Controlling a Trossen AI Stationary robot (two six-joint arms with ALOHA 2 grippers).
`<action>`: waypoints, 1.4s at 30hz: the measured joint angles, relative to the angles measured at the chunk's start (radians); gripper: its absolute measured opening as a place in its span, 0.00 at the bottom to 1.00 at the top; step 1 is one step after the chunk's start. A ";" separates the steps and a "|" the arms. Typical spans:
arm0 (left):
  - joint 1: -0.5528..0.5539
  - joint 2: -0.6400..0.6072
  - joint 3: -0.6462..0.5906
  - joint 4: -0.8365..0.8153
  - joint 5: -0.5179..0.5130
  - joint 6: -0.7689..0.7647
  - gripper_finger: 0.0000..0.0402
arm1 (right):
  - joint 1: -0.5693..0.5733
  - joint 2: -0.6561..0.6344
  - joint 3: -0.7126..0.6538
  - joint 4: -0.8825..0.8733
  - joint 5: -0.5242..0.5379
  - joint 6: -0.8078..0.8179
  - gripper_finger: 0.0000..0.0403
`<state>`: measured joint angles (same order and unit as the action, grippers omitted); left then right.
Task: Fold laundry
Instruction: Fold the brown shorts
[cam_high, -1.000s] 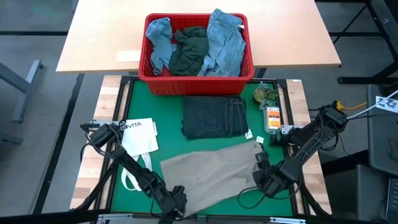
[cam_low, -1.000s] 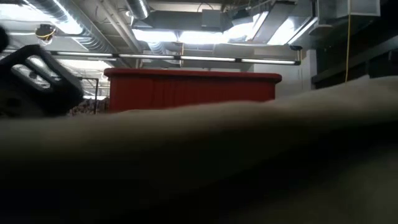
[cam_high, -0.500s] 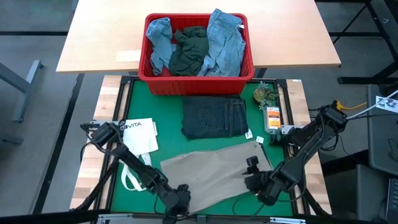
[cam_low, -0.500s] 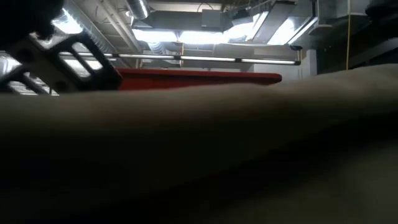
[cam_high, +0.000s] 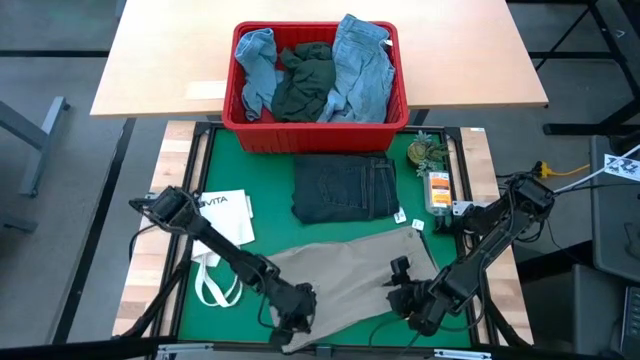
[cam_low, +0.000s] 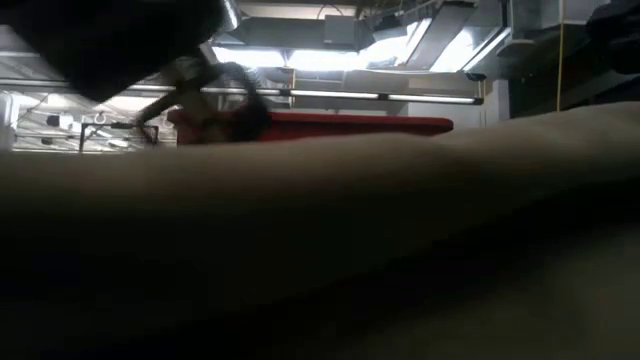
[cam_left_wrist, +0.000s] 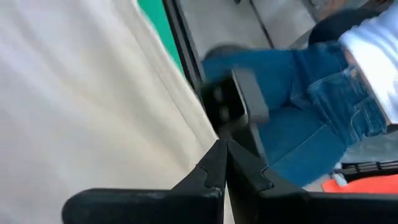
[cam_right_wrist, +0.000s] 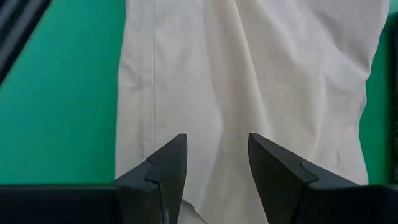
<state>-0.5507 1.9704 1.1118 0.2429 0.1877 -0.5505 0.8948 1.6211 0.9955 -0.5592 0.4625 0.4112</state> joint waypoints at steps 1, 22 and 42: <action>0.020 -0.012 0.000 -0.004 0.002 0.026 0.01 | 0.000 0.000 0.000 0.016 0.000 0.000 0.42; 0.301 -0.048 0.000 -0.345 -0.279 0.205 0.00 | 0.002 0.087 -0.020 0.245 -0.101 0.011 0.42; 0.311 -0.083 0.000 -0.457 -0.339 0.273 0.00 | 0.002 0.106 -0.005 0.228 -0.410 0.004 0.42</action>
<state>-0.2401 1.8877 1.1118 -0.2136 -0.1513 -0.2775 0.8963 1.7270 0.9907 -0.3311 0.0525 0.4153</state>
